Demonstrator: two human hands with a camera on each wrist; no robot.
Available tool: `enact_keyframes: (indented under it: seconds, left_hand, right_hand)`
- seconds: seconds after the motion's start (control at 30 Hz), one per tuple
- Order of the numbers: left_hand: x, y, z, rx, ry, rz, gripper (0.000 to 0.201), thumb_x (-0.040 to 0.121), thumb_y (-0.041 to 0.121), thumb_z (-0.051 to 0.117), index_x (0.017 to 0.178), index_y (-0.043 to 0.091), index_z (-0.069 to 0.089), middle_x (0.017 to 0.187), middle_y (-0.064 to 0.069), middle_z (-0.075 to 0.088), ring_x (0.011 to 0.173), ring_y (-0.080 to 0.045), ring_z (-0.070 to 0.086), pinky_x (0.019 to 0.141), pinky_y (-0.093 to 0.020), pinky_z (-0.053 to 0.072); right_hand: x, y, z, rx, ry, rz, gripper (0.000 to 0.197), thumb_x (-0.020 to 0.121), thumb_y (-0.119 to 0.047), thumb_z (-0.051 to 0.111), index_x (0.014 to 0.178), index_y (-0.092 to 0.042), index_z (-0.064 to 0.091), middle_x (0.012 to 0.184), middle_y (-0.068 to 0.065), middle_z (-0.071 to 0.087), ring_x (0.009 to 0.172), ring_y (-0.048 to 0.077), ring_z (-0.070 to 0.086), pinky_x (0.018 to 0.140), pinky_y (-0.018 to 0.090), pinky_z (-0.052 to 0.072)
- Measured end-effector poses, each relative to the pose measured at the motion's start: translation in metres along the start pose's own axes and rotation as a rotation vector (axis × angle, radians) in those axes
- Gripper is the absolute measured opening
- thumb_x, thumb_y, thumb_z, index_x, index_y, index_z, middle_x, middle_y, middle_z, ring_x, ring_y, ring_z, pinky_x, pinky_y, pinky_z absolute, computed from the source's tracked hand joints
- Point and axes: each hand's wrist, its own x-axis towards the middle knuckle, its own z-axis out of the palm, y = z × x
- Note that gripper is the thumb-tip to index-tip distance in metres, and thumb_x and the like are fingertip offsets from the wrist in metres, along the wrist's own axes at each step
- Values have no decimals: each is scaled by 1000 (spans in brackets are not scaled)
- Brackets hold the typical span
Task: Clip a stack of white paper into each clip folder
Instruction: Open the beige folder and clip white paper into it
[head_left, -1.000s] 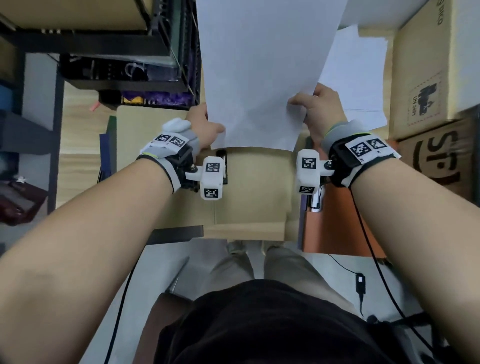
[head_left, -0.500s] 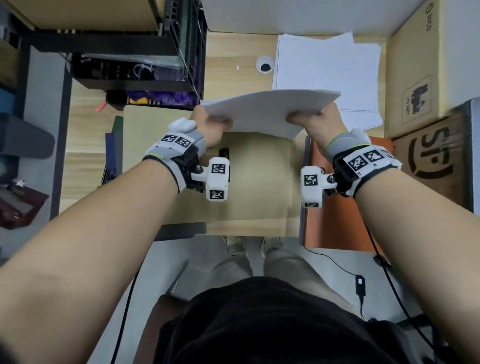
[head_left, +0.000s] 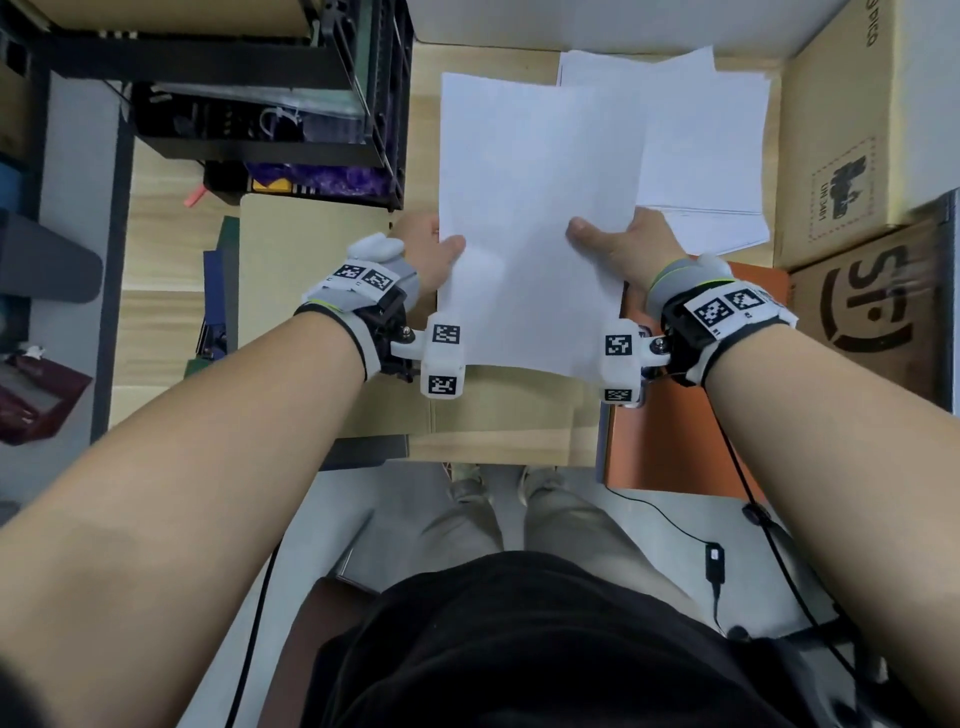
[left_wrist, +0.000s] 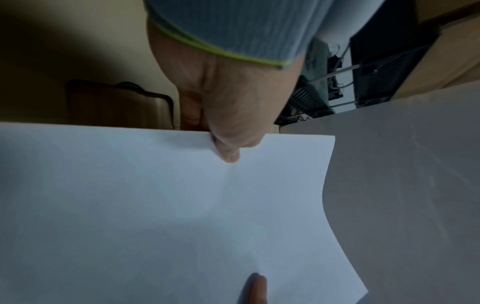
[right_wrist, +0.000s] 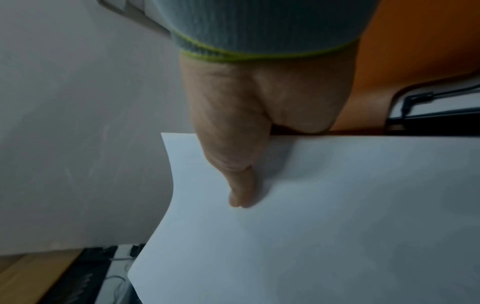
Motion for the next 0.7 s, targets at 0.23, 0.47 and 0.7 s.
enact_keyframes:
  seconds: [0.23,0.47,0.7]
  left_hand:
    - [-2,-34,26,-106,-108,-246,11,92,16,65,98,7,67,86,-8,65,74,-23,62,66,-29,55]
    - [-1,-66,47,258,-163,-279,32,80,36,73,72,24,44,94,-4,57,84,-24,54,84,-36,50]
    - [11,-63,65,379,-120,-223,38,81,41,73,92,15,48,90,-6,52,79,-24,48,71,-30,39]
  right_hand:
    - [-3,25,9,-168,-23,156,30,94,-38,63,109,-20,45,81,-4,55,74,20,57,62,18,36]
    - [12,51,24,-314,-24,278,50,88,-38,68,118,1,57,102,12,66,88,29,63,73,30,44]
    - [20,63,32,-422,-51,289,45,92,-40,63,116,-3,52,76,2,47,85,28,53,73,32,40]
